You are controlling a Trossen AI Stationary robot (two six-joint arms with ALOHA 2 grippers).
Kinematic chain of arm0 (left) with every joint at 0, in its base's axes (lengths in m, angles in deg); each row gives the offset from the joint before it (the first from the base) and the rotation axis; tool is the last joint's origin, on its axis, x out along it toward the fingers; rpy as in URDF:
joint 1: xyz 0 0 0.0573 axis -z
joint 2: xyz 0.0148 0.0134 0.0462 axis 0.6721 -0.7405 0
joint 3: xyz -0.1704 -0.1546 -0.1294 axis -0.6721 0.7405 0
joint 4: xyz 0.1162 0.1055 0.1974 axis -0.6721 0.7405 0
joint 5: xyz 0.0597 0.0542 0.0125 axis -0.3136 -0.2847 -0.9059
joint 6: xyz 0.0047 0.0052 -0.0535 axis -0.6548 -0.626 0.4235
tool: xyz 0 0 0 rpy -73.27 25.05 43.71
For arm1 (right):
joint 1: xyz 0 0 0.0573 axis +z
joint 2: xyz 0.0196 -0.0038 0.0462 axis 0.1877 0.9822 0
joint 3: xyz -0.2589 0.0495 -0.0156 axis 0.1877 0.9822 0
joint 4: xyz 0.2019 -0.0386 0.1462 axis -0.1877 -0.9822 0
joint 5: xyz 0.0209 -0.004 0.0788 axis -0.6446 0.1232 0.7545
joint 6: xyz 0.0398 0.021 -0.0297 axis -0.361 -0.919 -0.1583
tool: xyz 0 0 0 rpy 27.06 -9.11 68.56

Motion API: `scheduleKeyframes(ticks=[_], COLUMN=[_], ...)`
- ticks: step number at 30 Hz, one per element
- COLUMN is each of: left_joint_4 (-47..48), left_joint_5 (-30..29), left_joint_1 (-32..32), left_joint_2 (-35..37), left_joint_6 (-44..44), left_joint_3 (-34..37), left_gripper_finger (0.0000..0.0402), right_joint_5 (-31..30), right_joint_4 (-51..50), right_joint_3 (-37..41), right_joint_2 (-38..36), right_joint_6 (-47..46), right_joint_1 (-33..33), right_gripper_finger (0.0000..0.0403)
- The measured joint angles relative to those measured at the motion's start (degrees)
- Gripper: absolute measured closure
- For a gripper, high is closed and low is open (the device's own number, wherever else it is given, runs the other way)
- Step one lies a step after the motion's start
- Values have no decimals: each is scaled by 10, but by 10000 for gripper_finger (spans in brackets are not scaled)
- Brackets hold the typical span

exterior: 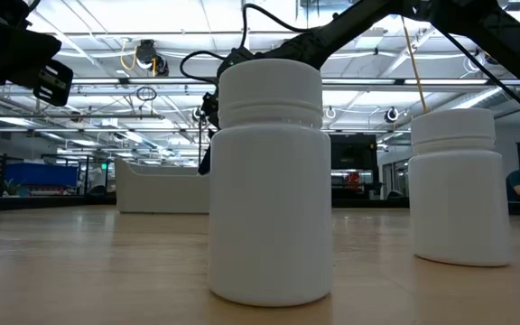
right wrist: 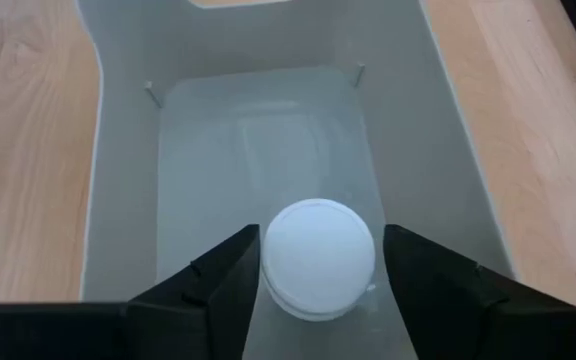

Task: Pick and place pill bottles into a basket
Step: Put the white medicine bottle into the gray basket

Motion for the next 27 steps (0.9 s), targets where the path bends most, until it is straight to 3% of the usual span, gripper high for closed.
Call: scheduleKeyframes(ticks=[6, 12, 17, 21, 27], left_joint_4=[0, 0, 0, 0, 0], left_joint_5=[0, 0, 0, 0, 0], left_joint_1=[0, 0, 0, 0, 0], left_joint_2=[0, 0, 0, 0, 0], left_joint_6=[0, 0, 0, 0, 0], left_joint_3=[0, 0, 0, 0, 0], left_gripper_finger=[378, 378, 378, 378, 378], right_joint_5=[-10, -79, -78, -83, -137], right_joint_4=[4, -5, -17, -44, -92], right_joint_3=[0, 0, 1, 1, 0], right_joint_2=[-2, -5, -15, -38, -105], right_joint_6=[29, 65, 69, 70, 75], right_joint_1=[0, 20, 36, 56, 92], right_gripper_finger=[185, 183, 173, 167, 165])
